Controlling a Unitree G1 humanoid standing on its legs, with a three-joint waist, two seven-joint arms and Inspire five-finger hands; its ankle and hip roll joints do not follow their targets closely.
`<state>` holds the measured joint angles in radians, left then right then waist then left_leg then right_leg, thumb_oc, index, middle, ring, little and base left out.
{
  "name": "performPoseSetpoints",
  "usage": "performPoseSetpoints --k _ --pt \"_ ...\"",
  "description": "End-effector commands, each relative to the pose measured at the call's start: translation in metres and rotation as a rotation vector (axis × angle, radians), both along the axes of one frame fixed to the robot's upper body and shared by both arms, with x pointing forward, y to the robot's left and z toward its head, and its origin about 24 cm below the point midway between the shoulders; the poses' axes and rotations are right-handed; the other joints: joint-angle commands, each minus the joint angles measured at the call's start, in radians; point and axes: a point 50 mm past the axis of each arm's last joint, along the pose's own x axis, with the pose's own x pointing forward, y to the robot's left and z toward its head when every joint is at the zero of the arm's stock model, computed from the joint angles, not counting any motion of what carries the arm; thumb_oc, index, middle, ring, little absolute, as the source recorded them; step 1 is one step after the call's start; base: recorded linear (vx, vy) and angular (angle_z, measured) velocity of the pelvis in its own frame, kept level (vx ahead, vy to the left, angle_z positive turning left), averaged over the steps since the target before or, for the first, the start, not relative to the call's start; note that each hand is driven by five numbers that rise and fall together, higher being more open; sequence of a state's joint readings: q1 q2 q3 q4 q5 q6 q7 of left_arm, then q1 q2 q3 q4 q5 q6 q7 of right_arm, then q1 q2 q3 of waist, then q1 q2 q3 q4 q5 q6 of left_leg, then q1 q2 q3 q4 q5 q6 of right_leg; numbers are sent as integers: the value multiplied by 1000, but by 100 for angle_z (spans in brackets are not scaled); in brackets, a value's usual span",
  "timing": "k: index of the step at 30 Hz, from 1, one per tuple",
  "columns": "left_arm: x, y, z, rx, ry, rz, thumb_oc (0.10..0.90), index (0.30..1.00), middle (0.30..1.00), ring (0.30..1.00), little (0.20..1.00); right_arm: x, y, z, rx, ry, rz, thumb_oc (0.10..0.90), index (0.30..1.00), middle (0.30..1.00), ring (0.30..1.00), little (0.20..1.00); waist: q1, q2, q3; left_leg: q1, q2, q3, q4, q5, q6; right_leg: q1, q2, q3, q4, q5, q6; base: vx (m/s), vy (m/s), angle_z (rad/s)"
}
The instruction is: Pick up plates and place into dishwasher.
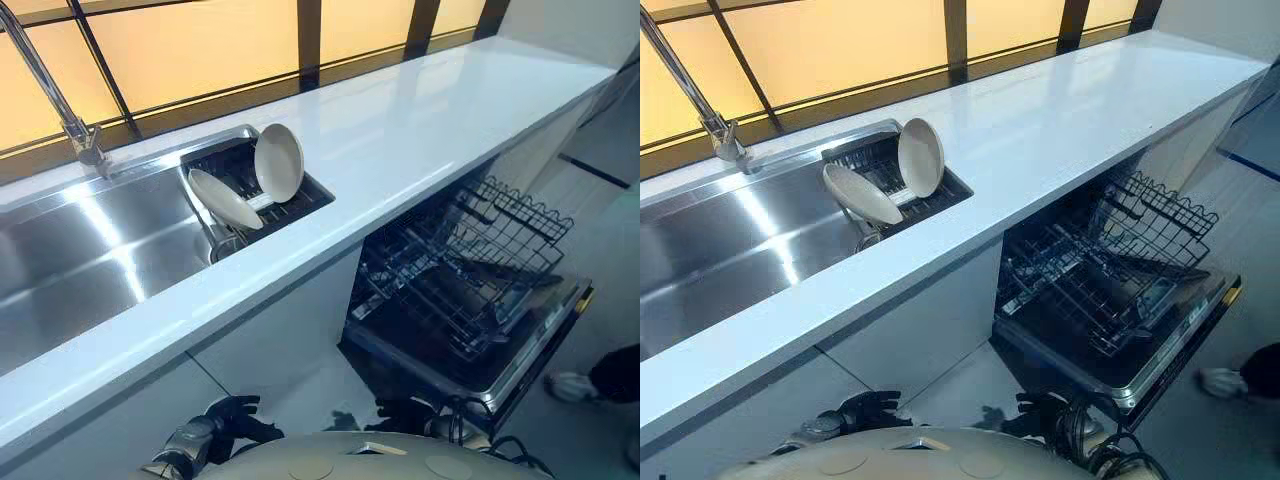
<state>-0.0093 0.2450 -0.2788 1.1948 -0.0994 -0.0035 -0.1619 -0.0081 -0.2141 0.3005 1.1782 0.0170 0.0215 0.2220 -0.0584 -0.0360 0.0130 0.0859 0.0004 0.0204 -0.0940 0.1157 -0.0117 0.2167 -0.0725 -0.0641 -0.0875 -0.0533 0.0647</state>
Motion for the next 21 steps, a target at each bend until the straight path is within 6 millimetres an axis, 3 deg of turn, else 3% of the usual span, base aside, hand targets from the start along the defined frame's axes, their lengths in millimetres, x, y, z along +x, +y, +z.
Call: performPoseSetpoints --k 1,15,21 --pt "-4 -6 -3 -13 39 -38 800 900 900 900 900 -3 0 -1 -8 34 81 800 900 900 900 900 18 13 39 60 -51 60 7 -125 35 -83 65 -22 21 78 -7 -317 -418 25" --pt "-3 -6 -3 -8 36 -40 800 900 900 900 900 -3 0 -1 -5 27 85 800 900 900 900 900 22 12 43 63 -54 53 7 -126 39 -82 65 -24 29 72 -9 0 0 0" --pt "-1 -6 -2 -12 21 -45 800 900 900 900 900 7 3 2 23 -32 73 800 900 900 900 900 25 12 44 63 -55 49 7 -126 38 -81 63 -29 31 71 -8 0 0 0"
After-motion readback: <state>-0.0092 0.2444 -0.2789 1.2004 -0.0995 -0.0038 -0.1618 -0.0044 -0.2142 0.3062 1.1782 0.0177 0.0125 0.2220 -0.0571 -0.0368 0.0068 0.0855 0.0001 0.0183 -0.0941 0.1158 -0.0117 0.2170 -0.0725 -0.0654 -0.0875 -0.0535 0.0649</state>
